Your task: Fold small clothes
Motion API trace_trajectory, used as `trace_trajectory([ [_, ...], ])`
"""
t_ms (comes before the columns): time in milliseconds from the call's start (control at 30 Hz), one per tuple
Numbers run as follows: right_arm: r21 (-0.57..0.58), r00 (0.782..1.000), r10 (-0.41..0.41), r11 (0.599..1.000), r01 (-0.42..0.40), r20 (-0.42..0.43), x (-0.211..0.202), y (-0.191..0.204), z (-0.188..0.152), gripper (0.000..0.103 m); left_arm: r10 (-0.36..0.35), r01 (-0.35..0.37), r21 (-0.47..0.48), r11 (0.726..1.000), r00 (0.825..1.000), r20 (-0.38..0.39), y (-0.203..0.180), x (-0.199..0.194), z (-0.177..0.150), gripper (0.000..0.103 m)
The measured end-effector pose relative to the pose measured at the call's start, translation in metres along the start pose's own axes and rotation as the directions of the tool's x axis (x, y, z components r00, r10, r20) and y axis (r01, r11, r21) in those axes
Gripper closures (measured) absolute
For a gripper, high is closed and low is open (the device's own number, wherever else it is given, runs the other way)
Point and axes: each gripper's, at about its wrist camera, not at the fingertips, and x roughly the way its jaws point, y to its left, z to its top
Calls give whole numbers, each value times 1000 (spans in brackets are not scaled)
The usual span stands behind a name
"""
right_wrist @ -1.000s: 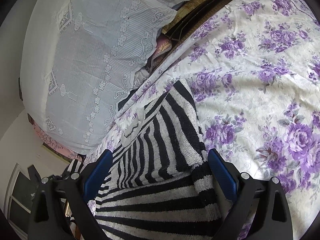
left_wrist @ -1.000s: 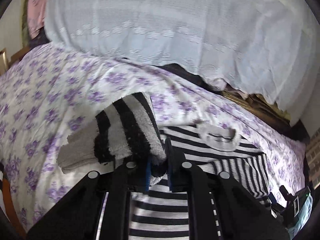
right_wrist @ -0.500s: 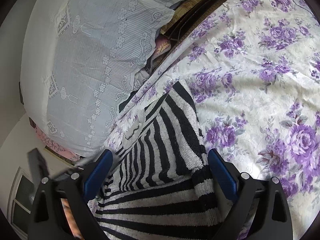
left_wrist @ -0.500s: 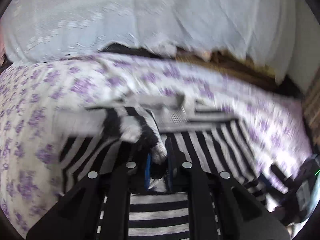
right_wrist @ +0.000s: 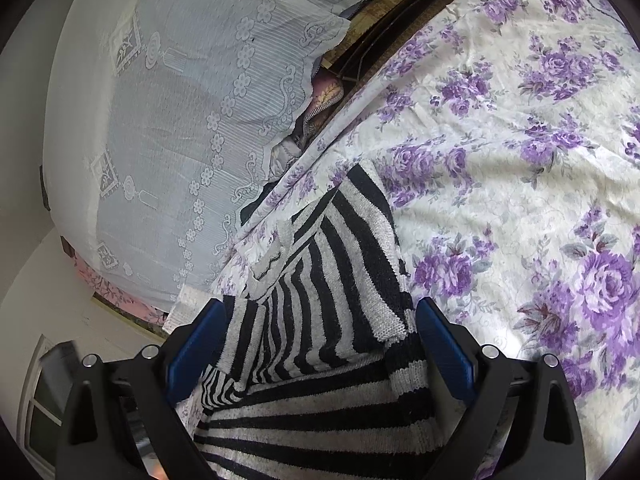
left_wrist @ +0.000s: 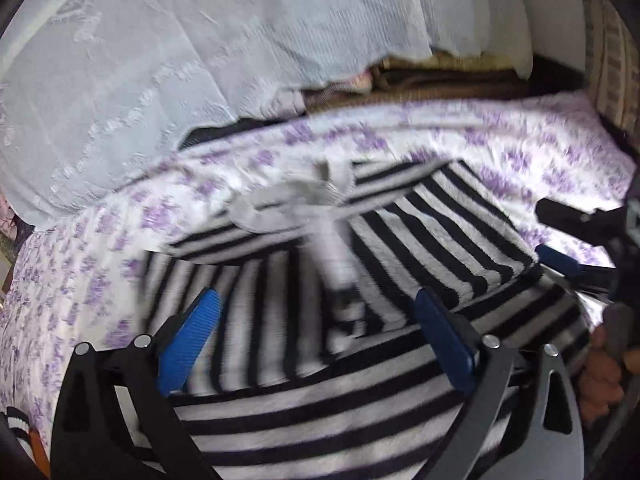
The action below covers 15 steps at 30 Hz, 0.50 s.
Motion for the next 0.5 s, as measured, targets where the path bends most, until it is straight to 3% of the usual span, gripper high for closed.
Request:
trace_trajectory([
  [167,-27,1000,17,999,-17,-24,-3,14,-2,6,80,-76,-94,993,996,43,66,-25,-11,5],
  [267,-74,996,64,995,-68,-59,-2,34,-7,6,146,-149,-207,967,989,-29,110,-8,-23,5],
  [367,-135,997,26,990,-35,-71,-1,48,-11,6,105,-140,-338,931,987,-122,145,22,-41,5],
  [500,-83,994,8,996,-17,-106,10,47,-5,14,32,-114,-414,903,979,-199,162,56,-65,5],
])
